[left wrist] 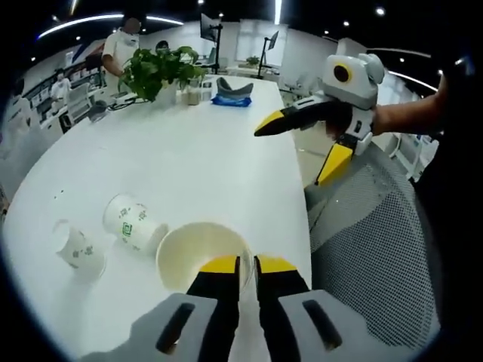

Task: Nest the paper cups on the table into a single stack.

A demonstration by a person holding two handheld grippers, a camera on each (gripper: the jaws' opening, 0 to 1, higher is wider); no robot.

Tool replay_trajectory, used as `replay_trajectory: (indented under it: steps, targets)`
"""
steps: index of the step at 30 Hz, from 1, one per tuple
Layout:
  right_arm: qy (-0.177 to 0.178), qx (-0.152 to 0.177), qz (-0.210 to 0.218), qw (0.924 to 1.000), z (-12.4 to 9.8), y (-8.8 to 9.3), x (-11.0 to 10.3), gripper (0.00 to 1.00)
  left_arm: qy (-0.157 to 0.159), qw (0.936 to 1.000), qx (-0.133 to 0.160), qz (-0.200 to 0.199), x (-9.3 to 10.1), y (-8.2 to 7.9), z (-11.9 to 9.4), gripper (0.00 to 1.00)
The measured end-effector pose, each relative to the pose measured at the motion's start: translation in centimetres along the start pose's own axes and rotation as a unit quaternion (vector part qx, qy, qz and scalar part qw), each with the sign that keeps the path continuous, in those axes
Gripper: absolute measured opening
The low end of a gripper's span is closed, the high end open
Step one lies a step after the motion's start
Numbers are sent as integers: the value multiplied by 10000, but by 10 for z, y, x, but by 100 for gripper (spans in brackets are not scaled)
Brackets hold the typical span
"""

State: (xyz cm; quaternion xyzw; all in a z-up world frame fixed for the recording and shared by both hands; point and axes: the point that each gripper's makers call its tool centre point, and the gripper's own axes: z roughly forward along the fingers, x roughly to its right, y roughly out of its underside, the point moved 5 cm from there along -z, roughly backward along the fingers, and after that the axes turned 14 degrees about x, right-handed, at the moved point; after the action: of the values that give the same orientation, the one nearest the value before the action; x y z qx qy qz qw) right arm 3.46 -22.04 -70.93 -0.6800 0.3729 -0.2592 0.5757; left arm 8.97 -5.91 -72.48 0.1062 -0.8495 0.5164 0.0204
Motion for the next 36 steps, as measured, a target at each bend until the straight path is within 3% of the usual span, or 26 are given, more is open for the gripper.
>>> replay_trajectory:
  steps: [5,7,8,13,20,27,36]
  targets:
    - [13,-82,-7,10000,5,0,3,67,-144,9998,151,-17,2,-5,-11,14]
    - [11,-107,-22,9999,9,-1,4,66,-251,9989,404,-49,4,-11,-17,18]
    - [-1,-126,-65,9999,11,-2,4,66,-294,9976,622,-26,5,-17,-21,19]
    - [-14,-224,-109,9997,23,-6,8,66,-721,9909,1137,0,4,-30,-38,28]
    - [23,-320,6,9995,38,-7,16,65,-1277,9798,1541,-6,0,-31,-60,43]
    - [-52,-414,141,9990,64,-4,26,62,-1644,9718,1685,-115,1,-19,-74,64]
    - [-309,-652,2,9974,101,1,33,60,-1877,9649,1833,-82,5,-12,-87,77]
